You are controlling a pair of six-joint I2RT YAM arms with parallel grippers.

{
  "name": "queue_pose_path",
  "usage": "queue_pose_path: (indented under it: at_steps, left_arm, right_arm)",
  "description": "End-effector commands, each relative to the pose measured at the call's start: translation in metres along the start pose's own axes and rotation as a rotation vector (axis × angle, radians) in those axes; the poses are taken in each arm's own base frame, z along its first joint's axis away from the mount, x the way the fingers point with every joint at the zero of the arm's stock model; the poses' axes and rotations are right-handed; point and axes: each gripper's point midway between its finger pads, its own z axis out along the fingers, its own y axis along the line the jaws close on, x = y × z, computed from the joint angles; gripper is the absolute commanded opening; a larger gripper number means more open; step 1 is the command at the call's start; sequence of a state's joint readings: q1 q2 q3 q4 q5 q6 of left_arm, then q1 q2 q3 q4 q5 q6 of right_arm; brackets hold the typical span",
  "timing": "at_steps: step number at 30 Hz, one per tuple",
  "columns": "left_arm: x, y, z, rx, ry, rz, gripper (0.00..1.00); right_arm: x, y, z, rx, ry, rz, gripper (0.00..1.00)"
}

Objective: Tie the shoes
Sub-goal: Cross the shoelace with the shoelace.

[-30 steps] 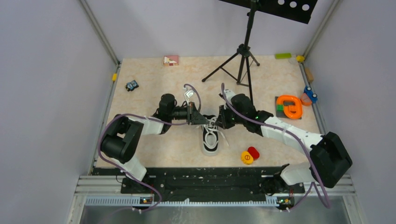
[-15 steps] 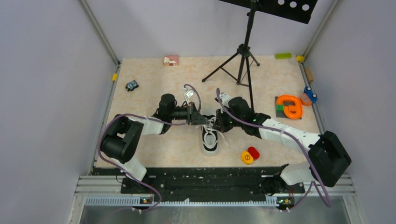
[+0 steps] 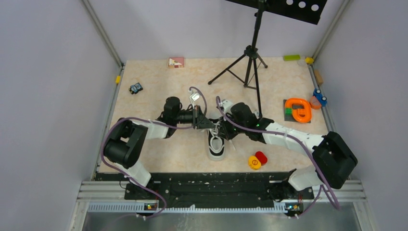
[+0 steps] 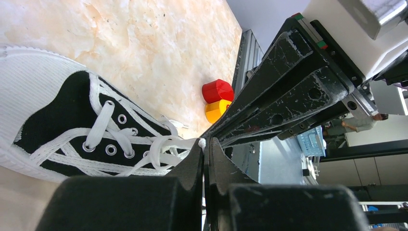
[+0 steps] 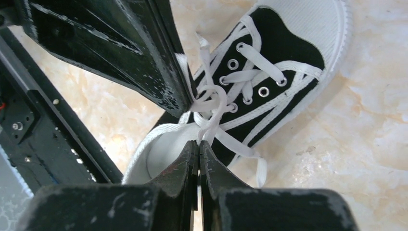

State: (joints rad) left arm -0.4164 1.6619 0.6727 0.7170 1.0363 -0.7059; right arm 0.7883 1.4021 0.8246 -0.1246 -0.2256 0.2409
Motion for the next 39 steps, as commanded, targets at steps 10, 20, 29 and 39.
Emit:
queue_pose_path:
  at_steps: [10,20,29,39]
  left_arm:
    - [-0.005,0.0,-0.002,0.025,-0.011,0.025,0.0]
    - [-0.005,-0.002,-0.002,0.042,-0.015,0.024,0.0]
    - [-0.001,-0.001,-0.003,0.043,-0.01,0.012,0.0]
    - [-0.002,-0.002,-0.003,0.045,-0.015,0.01,0.0]
  right_arm:
    - [-0.008,-0.029,-0.012,0.169,-0.006,-0.135,0.0]
    - [-0.021,-0.008,-0.019,0.079,-0.038,-0.123,0.03]
    - [-0.035,0.007,-0.023,0.02,-0.082,-0.111,0.05]
    - [-0.024,0.027,-0.019,-0.056,-0.035,-0.161,0.05]
